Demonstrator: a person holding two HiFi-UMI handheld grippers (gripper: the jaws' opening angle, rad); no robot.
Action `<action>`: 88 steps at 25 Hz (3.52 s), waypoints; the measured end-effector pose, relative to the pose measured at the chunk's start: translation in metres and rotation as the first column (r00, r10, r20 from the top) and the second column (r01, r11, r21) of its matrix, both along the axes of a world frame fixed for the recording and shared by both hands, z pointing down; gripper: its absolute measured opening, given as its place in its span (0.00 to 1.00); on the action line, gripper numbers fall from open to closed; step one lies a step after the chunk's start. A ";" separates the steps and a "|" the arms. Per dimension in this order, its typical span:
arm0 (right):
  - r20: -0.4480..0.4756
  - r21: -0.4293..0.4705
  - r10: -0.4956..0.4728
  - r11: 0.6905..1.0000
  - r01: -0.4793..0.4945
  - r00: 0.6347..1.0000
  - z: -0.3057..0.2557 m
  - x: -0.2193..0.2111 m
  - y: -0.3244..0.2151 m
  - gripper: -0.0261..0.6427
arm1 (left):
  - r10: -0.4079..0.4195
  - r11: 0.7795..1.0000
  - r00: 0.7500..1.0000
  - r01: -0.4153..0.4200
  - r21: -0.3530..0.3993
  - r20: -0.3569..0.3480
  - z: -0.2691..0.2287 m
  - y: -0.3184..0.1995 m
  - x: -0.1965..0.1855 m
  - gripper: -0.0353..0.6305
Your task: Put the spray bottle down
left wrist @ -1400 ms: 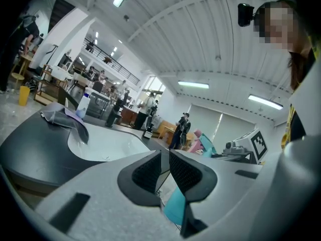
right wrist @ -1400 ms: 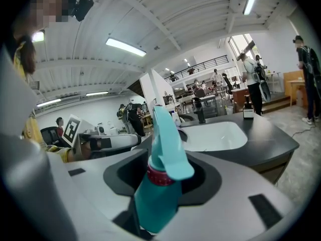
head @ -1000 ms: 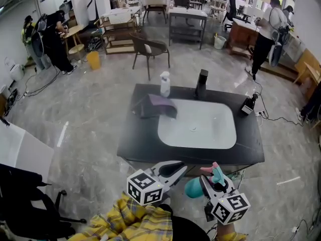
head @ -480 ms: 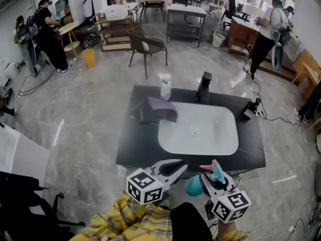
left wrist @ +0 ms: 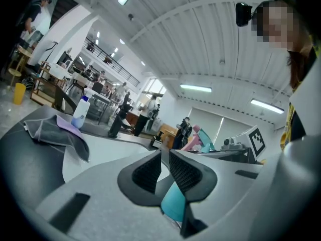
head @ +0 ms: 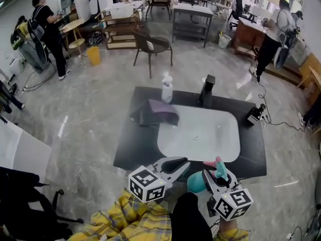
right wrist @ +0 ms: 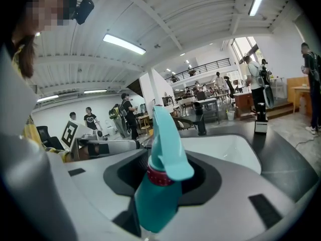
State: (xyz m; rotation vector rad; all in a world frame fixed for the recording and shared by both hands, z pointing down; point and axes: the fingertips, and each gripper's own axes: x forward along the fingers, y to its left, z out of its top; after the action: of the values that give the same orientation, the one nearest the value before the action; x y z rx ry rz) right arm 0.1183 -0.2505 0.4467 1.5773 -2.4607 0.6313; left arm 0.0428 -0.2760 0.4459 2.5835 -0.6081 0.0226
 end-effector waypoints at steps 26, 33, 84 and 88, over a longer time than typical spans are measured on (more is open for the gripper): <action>0.026 -0.013 -0.104 0.994 0.105 0.994 0.003 0.097 -0.101 0.30 | -0.030 1.000 0.999 0.030 -0.005 0.023 0.000 -0.091 0.120 0.12; 0.031 -0.010 -0.101 0.995 0.102 0.994 0.002 0.117 -0.116 0.30 | -0.026 1.000 0.999 0.026 -0.005 0.033 0.000 -0.102 0.138 0.12; -0.131 0.046 0.062 0.997 -0.057 0.989 0.023 0.315 -0.248 0.30 | 0.005 0.998 0.999 -0.002 -0.061 0.052 0.031 -0.213 0.293 0.12; -0.182 0.066 0.090 0.995 -0.079 0.979 0.030 0.328 -0.252 0.30 | 0.010 0.998 0.998 -0.006 -0.064 0.056 0.035 -0.215 0.300 0.12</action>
State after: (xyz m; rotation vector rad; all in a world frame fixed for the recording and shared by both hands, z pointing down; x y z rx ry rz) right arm 0.4466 -0.5025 0.4768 1.6867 -2.3072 0.4061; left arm 0.3429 -0.4914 0.4814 2.5305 -0.6072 0.1165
